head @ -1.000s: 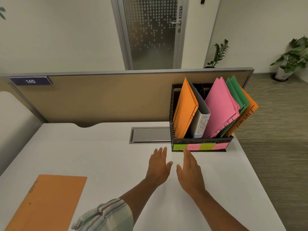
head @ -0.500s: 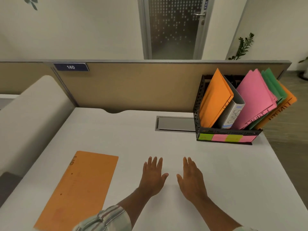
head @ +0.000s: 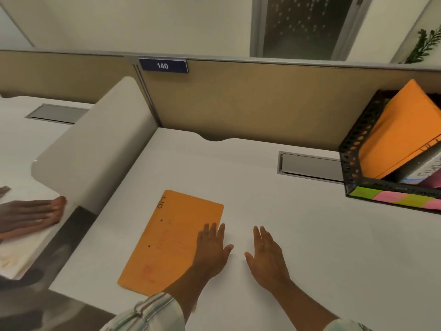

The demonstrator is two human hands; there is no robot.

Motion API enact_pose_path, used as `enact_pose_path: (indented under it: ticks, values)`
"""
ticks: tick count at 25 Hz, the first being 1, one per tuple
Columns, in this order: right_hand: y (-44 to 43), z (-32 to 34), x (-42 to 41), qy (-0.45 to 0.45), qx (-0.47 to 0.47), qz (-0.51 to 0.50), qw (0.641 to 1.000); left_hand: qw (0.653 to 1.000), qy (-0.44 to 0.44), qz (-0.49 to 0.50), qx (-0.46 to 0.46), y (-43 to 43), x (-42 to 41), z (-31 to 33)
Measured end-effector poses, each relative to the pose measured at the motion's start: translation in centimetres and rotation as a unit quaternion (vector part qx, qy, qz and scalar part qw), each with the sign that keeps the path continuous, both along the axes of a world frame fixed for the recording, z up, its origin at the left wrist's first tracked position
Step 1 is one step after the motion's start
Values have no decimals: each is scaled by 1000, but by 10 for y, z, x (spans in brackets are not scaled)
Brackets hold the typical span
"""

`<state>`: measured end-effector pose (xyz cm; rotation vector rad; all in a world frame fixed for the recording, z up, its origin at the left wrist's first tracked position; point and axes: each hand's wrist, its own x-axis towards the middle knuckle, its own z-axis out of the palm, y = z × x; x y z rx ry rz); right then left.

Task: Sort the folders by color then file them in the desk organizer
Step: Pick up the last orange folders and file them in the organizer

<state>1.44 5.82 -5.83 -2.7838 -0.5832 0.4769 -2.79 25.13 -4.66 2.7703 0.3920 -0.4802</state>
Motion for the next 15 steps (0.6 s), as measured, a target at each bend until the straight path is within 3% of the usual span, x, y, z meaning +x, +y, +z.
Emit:
enact_pose_path:
  ticks: [7, 15]
  values:
    - [101, -10, -25, 60, 7, 75, 995, 994, -1, 106, 15, 109, -30, -7]
    - [133, -12, -37, 90, -20, 170, 981, 965, 0, 263, 1, 181, -33, -11]
